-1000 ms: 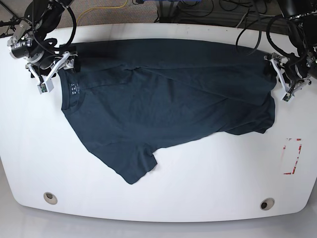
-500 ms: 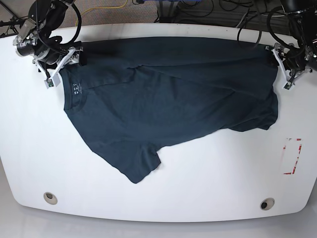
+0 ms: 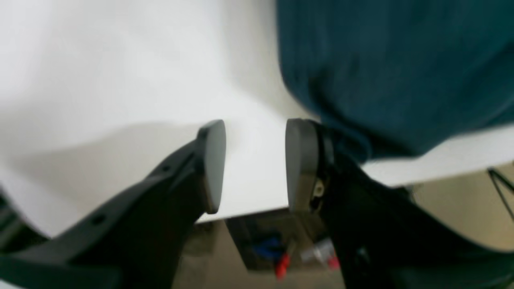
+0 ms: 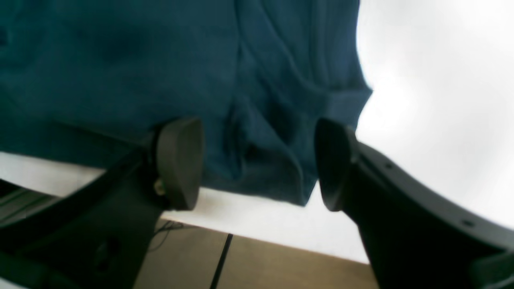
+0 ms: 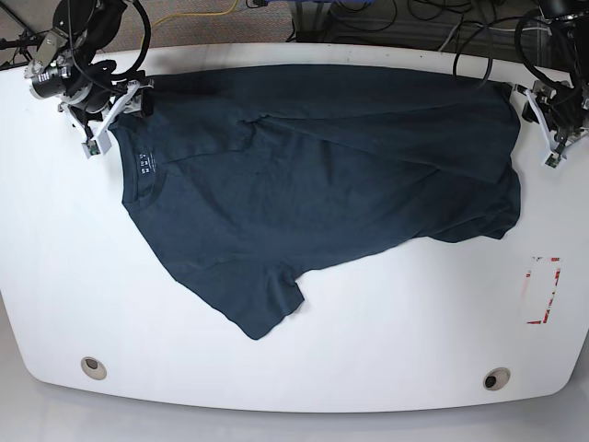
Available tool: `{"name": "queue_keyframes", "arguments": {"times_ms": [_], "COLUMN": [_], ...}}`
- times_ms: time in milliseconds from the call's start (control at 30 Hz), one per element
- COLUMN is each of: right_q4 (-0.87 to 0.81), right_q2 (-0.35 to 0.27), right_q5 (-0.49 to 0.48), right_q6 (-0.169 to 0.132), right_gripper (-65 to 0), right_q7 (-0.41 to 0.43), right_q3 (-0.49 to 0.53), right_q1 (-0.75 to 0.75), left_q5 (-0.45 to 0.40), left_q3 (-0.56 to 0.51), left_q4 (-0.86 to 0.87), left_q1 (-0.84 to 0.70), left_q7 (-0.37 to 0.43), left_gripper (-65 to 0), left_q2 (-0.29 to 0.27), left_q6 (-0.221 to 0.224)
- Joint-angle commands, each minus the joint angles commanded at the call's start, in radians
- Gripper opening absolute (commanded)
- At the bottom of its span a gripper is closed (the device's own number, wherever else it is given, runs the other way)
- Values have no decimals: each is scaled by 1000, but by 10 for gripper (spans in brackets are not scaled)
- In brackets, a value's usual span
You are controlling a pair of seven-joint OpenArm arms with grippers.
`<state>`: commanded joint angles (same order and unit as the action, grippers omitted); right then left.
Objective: Fold the T-shirt properly
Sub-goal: 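Release the shirt and adjust both grippers along the collar edge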
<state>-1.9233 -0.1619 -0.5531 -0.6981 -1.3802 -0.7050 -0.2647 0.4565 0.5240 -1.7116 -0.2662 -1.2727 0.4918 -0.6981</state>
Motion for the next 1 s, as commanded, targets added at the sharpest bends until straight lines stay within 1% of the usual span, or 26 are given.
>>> {"name": "queue_keyframes", "arguments": {"times_ms": [67, 233, 367, 533, 633, 767, 933, 1000], "right_q4": [0, -2, 0, 2, 8, 14, -29, -51], "right_q2": [0, 0, -3, 0, 0, 0, 0, 5], "right_q5": [-2, 2, 11, 123, 130, 132, 129, 124], "right_q6": [0, 0, 0, 0, 0, 0, 0, 0], "right_gripper": [-249, -249, -249, -249, -249, -249, -249, -249], "right_q7": [0, 0, -3, 8, 37, 41, 40, 40], "right_q3": [0, -3, -43, -60, -60, -60, -61, -61], "right_q1": [-2, -3, -6, -21, -44, -41, -41, -41], "left_q5": [2, 0, -20, -126, -170, -181, -176, -176], "left_q3": [-12, -58, -61, -91, -106, -114, -107, -107], "left_q4": [21, 63, 64, 71, 72, 72, 57, 20], "left_q1": [11, 58, 60, 64, 63, 60, 64, 69], "left_q7": [5, 34, 37, 63, 94, 118, 115, 110], "left_gripper": [-433, -433, -433, -433, -433, -433, -433, -433], "left_q2": [-3, -34, -37, -58, -58, -58, -57, -57], "left_q6": [0, 0, 0, 0, 0, 0, 0, 0]}}
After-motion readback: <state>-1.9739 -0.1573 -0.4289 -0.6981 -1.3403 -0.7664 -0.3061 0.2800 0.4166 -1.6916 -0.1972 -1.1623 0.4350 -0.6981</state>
